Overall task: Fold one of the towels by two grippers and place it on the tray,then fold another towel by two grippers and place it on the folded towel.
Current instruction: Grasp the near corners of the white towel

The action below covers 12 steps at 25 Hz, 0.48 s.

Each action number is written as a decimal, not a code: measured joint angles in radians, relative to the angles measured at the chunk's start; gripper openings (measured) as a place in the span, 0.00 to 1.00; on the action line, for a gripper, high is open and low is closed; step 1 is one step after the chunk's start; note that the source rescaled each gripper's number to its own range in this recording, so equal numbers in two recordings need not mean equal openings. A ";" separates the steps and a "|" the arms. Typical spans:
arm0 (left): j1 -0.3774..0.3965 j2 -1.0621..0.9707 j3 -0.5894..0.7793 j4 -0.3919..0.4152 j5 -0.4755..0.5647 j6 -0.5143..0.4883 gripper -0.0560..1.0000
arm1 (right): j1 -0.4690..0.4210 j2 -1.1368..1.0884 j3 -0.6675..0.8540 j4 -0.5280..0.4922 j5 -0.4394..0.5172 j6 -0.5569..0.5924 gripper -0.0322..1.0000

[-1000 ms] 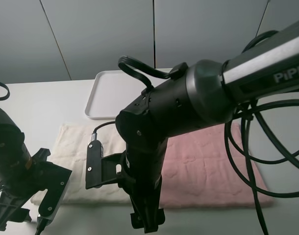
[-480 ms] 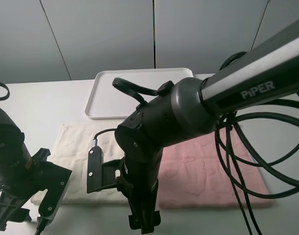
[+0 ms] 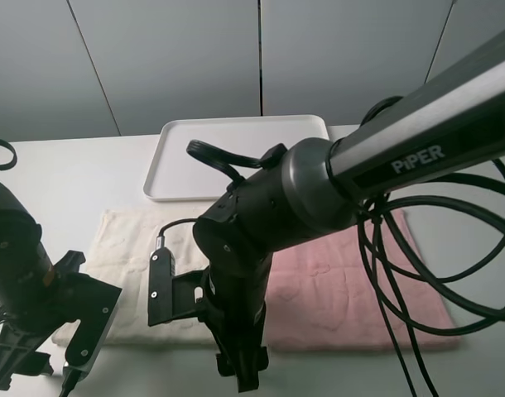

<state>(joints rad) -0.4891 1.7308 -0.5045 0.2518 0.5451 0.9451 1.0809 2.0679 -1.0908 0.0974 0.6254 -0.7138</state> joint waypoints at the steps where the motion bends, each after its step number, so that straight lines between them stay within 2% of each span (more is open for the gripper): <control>1: 0.000 0.000 0.000 0.000 0.000 0.000 0.97 | 0.000 0.000 -0.002 -0.006 0.000 0.008 0.66; 7: 0.000 0.000 0.000 0.000 0.000 -0.002 0.97 | 0.000 0.005 -0.005 -0.075 -0.022 0.112 0.09; 9: 0.000 0.000 0.000 0.000 -0.002 -0.004 0.97 | 0.000 0.005 -0.006 -0.087 -0.025 0.143 0.04; 12: 0.000 0.000 0.000 0.000 -0.013 -0.004 0.96 | 0.004 0.005 -0.006 -0.097 -0.026 0.166 0.04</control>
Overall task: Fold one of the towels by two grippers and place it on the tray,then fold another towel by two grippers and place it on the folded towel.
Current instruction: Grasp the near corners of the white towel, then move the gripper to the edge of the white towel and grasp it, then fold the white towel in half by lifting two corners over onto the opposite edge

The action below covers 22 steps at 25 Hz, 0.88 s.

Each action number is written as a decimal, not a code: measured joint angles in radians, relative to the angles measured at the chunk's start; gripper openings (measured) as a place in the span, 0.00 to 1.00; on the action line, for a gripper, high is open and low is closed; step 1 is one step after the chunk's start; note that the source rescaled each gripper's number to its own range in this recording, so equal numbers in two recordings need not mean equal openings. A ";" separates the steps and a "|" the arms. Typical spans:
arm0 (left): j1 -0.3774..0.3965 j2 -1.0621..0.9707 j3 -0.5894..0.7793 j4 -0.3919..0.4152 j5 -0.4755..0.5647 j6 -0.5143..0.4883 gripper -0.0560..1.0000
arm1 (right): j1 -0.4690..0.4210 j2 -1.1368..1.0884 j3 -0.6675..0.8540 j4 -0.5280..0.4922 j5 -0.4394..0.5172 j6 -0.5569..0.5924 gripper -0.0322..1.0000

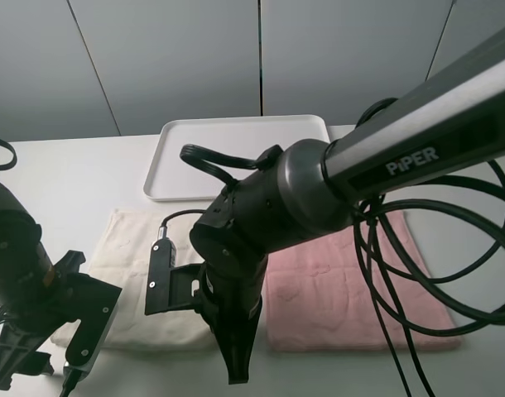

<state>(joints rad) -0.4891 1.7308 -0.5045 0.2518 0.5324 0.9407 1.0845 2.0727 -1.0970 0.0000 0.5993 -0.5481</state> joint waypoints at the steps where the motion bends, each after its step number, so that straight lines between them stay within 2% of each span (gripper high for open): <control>1: 0.000 0.000 0.000 0.000 -0.005 0.000 0.94 | 0.000 0.000 0.000 0.000 0.000 0.003 0.04; 4: 0.000 0.000 0.000 0.008 -0.029 -0.004 0.81 | 0.000 0.000 0.000 -0.007 0.000 0.024 0.04; 11: 0.000 0.004 0.000 0.035 -0.095 -0.006 0.25 | 0.001 0.002 0.000 -0.007 0.000 0.055 0.04; 13: 0.000 0.004 -0.002 0.037 -0.104 -0.004 0.09 | 0.001 0.002 0.000 -0.007 0.000 0.094 0.04; 16: 0.000 0.004 -0.002 0.037 -0.105 -0.004 0.08 | 0.001 0.002 0.000 -0.007 0.000 0.149 0.04; 22: 0.000 -0.019 0.000 0.026 -0.101 -0.018 0.07 | 0.001 -0.013 0.002 -0.007 0.004 0.183 0.03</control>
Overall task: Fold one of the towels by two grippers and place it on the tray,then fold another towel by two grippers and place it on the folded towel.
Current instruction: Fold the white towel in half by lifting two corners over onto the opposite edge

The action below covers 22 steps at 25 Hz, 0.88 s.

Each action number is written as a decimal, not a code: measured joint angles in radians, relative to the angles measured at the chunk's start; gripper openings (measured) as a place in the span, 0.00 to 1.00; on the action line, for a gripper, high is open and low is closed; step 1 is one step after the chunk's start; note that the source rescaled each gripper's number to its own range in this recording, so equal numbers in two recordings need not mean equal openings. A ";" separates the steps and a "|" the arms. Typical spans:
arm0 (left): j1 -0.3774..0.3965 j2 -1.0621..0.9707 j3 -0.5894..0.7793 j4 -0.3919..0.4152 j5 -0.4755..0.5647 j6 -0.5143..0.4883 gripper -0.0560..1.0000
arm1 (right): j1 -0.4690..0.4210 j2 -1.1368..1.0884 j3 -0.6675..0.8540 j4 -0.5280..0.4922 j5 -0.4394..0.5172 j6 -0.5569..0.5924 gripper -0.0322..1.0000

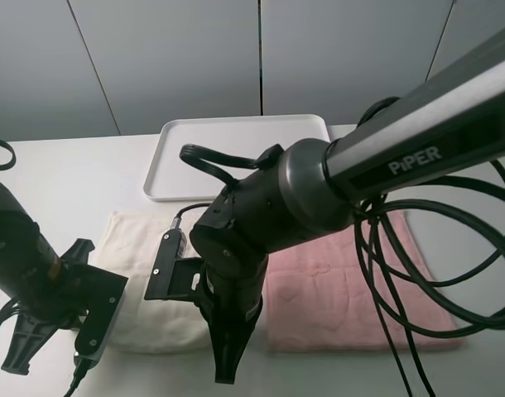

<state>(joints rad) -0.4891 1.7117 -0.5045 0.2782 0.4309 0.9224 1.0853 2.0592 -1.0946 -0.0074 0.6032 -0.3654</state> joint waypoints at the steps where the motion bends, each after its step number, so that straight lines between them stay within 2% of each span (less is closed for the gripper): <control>1: 0.000 -0.013 0.002 -0.011 0.000 -0.013 0.07 | 0.000 -0.010 0.002 0.000 0.007 0.005 0.03; 5: 0.000 -0.093 0.006 -0.018 0.002 -0.080 0.07 | 0.000 -0.073 0.011 -0.029 0.025 0.071 0.03; 12: 0.000 -0.230 0.007 -0.015 -0.037 -0.200 0.07 | -0.007 -0.183 0.011 -0.199 0.034 0.323 0.03; 15: 0.003 -0.246 0.007 0.036 -0.072 -0.348 0.07 | -0.025 -0.193 0.011 -0.256 0.043 0.431 0.03; 17: 0.022 -0.247 0.007 0.065 -0.114 -0.484 0.07 | -0.045 -0.193 0.011 -0.279 0.046 0.506 0.03; 20: 0.085 -0.249 0.007 0.076 -0.173 -0.644 0.07 | -0.077 -0.193 0.011 -0.292 0.044 0.580 0.03; 22: 0.133 -0.249 0.007 0.078 -0.201 -0.713 0.07 | -0.097 -0.193 0.011 -0.292 0.022 0.614 0.03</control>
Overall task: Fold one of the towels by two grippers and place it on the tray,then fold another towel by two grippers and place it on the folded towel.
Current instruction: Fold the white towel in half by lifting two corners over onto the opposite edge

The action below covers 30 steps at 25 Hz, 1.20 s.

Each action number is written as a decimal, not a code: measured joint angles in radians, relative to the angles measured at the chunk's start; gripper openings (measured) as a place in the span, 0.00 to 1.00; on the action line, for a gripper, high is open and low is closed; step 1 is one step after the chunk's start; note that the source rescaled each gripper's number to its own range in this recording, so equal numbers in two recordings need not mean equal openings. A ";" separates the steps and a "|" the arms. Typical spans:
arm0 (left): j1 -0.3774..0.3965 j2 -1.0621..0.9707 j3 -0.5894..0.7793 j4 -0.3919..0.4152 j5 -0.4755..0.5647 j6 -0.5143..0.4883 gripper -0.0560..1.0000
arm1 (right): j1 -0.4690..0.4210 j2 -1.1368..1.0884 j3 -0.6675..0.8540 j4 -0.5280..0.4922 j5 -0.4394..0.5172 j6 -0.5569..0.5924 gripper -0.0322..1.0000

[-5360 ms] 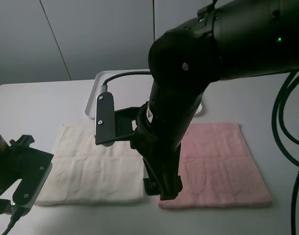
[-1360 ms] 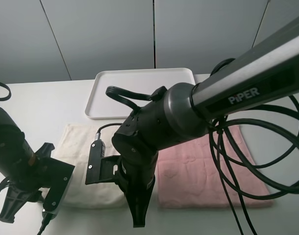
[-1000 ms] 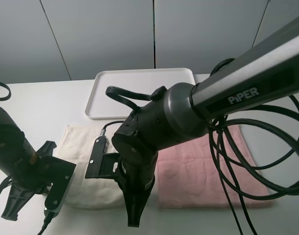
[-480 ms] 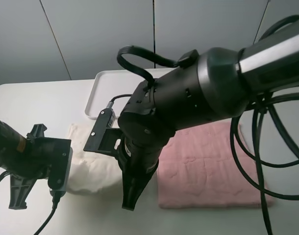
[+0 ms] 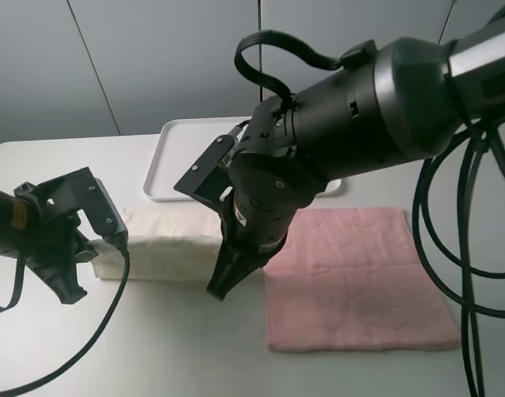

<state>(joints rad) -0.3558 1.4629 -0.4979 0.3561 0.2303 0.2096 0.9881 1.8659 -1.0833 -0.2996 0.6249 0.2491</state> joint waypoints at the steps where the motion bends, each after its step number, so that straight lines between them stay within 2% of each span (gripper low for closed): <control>1: 0.021 0.000 0.000 0.000 -0.012 -0.028 0.07 | -0.010 0.000 0.000 0.000 -0.019 0.015 0.03; 6: 0.051 0.000 -0.002 0.002 -0.091 -0.071 0.07 | -0.053 0.000 0.000 -0.003 -0.100 0.058 0.03; 15: 0.056 0.081 -0.002 -0.005 -0.267 -0.077 0.07 | -0.130 0.000 0.000 -0.022 -0.164 0.127 0.03; 25: 0.095 0.133 -0.066 -0.020 -0.284 -0.079 0.07 | -0.152 0.070 0.000 -0.023 -0.240 0.160 0.03; 30: 0.125 0.136 -0.066 -0.020 -0.292 -0.079 0.07 | -0.189 0.098 0.000 -0.023 -0.329 0.269 0.03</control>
<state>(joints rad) -0.2307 1.5993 -0.5636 0.3363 -0.0617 0.1304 0.7990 1.9635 -1.0833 -0.3224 0.2962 0.5183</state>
